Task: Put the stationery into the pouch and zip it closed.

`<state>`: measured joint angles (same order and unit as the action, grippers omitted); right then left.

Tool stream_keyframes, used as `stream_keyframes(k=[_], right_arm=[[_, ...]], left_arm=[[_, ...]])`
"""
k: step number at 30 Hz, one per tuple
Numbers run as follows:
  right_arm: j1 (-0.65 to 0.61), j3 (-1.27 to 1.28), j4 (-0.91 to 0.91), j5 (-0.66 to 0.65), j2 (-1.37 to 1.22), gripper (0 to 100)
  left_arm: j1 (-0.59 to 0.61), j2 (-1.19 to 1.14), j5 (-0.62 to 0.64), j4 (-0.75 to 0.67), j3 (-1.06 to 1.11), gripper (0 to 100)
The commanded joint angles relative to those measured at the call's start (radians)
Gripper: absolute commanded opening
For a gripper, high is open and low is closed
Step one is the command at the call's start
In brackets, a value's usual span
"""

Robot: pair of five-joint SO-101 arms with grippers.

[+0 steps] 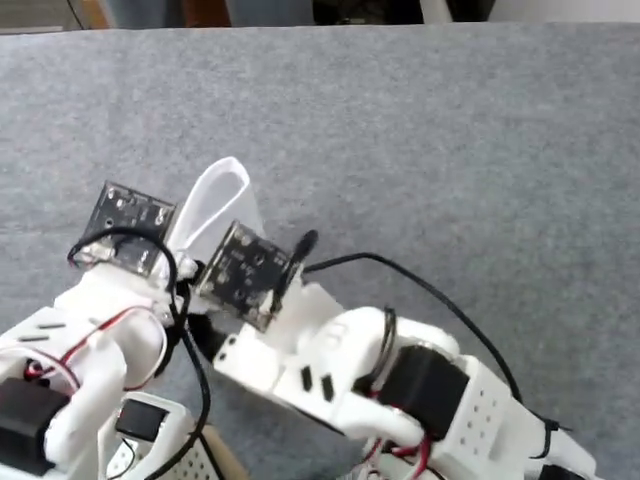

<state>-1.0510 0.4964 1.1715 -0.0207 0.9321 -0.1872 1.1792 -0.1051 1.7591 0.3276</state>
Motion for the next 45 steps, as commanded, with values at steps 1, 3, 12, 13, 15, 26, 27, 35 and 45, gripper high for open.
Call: stream_keyframes(k=[1,3,12,13,15,26,27,35,45], right_arm=[[0.057,0.002,-0.068,-0.008,0.010,26.8],[0.064,-0.004,-0.081,-0.011,0.012,26.8],[0.083,-0.004,-0.052,0.015,0.015,26.7],[0.083,-0.004,-0.041,0.034,0.015,26.2],[0.075,-0.002,-0.031,0.049,0.015,21.7],[0.049,0.013,-0.044,0.052,0.013,3.2],[0.049,0.027,-0.052,0.052,0.013,3.4],[0.043,0.051,-0.023,0.049,0.013,11.5],[0.011,0.030,0.032,0.058,0.015,17.0]], left_arm=[[-0.024,0.038,0.018,0.005,-0.007,3],[-0.047,0.051,0.020,0.005,-0.005,3],[-0.082,0.058,0.020,0.005,-0.015,3],[-0.082,0.058,0.020,0.005,-0.015,3],[-0.082,0.058,0.020,0.005,-0.015,3],[-0.084,0.081,0.020,0.005,-0.015,3],[-0.084,0.091,0.020,0.005,-0.015,3],[-0.110,0.114,0.020,0.005,-0.012,3],[-0.148,0.117,0.018,0.006,-0.013,3]])
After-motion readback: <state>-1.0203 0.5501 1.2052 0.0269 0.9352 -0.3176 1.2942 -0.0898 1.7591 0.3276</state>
